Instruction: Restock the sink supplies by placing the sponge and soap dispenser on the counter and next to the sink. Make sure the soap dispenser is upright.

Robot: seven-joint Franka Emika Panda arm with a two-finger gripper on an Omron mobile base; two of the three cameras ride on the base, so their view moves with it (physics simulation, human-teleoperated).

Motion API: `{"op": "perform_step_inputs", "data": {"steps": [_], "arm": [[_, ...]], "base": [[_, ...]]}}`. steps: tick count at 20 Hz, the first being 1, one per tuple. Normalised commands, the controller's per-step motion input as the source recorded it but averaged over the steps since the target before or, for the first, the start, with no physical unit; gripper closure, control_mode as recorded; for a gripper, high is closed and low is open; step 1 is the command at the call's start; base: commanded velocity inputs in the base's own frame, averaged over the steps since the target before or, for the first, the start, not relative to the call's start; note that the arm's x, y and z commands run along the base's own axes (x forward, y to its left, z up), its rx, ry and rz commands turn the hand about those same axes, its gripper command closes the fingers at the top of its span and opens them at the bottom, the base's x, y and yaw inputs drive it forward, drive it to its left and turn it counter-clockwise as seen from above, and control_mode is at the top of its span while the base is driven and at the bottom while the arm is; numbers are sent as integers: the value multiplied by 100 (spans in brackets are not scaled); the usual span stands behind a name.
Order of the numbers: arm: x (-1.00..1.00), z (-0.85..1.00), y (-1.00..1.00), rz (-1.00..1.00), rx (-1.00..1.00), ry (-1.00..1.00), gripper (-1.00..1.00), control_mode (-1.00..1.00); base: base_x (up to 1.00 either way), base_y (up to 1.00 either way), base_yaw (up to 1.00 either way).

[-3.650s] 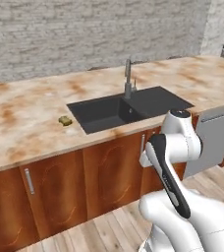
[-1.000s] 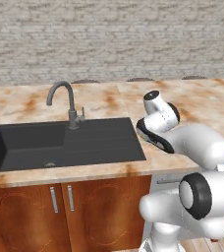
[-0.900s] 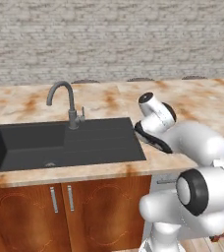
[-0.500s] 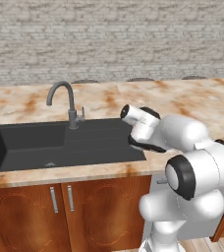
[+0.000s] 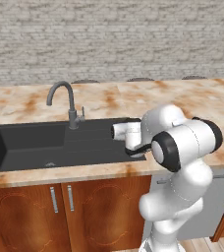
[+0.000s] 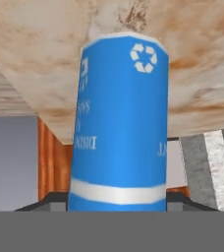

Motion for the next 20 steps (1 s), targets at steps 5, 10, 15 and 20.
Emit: {"op": "perform_step_inputs", "data": {"steps": [5, 10, 15, 20], "arm": [[39, -58, 11, 0, -20, 1, 100, -100], [48, -26, 11, 5, -4, 1, 100, -100], [53, -41, 0, 7, 0, 6, 100, -100], [48, -50, -21, 8, 0, 2, 100, -100]], "base": [[0, 0, 0], [0, 0, 0], [0, 0, 0], [0, 0, 0]]}}
